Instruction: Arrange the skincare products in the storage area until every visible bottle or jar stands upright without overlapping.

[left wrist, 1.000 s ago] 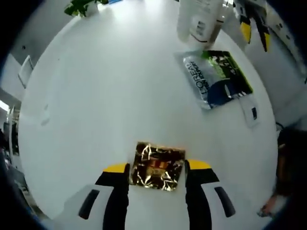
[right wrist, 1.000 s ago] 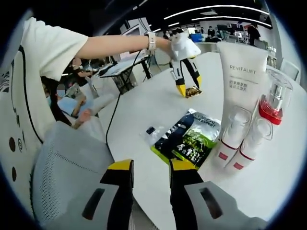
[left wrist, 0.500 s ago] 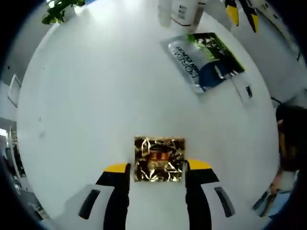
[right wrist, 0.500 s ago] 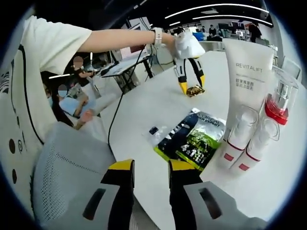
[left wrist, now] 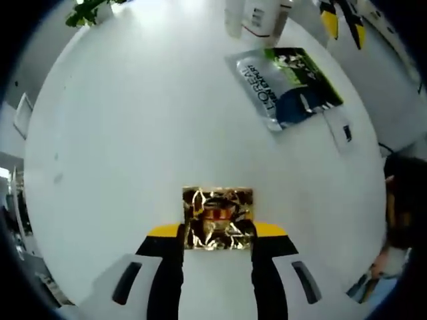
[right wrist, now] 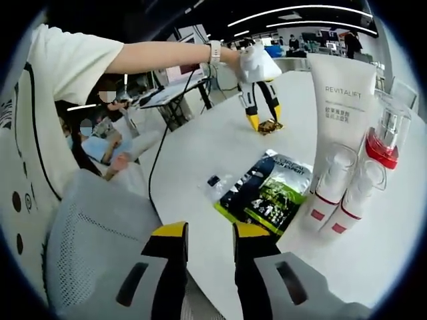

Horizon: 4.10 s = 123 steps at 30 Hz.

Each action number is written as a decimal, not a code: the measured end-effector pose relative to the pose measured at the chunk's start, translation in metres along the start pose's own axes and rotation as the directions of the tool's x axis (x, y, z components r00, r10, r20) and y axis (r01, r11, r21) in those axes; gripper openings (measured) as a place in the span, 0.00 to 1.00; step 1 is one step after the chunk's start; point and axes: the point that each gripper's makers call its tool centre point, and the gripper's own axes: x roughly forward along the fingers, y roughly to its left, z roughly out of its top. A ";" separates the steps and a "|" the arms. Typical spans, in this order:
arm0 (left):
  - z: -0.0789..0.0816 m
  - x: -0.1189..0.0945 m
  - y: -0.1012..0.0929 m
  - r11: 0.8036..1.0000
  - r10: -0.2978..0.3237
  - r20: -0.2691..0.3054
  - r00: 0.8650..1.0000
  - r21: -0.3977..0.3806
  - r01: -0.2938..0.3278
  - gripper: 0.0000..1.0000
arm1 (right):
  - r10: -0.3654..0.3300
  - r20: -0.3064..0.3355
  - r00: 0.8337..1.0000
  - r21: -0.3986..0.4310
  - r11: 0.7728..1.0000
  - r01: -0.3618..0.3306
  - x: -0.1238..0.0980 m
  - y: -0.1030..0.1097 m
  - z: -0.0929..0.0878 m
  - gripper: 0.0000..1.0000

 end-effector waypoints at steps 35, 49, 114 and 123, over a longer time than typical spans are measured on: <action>0.004 -0.005 -0.049 0.976 0.085 0.060 0.995 -0.204 -0.071 0.31 | 0.037 0.090 0.995 0.020 0.999 -0.038 0.020 0.000 0.022 0.26; 0.042 -0.026 -0.091 0.966 0.149 0.120 0.982 -0.231 -0.118 0.31 | 0.101 0.125 0.987 0.069 0.992 -0.110 0.029 0.008 0.026 0.24; 0.161 -0.095 -0.165 0.923 0.327 0.250 0.911 0.122 -0.365 0.31 | 0.046 0.470 0.882 0.489 0.818 -0.303 0.010 -0.007 0.070 0.04; 0.162 -0.096 -0.166 0.921 0.328 0.258 0.909 0.128 -0.368 0.33 | 0.063 0.474 0.878 0.509 0.794 -0.332 0.008 -0.004 0.070 0.01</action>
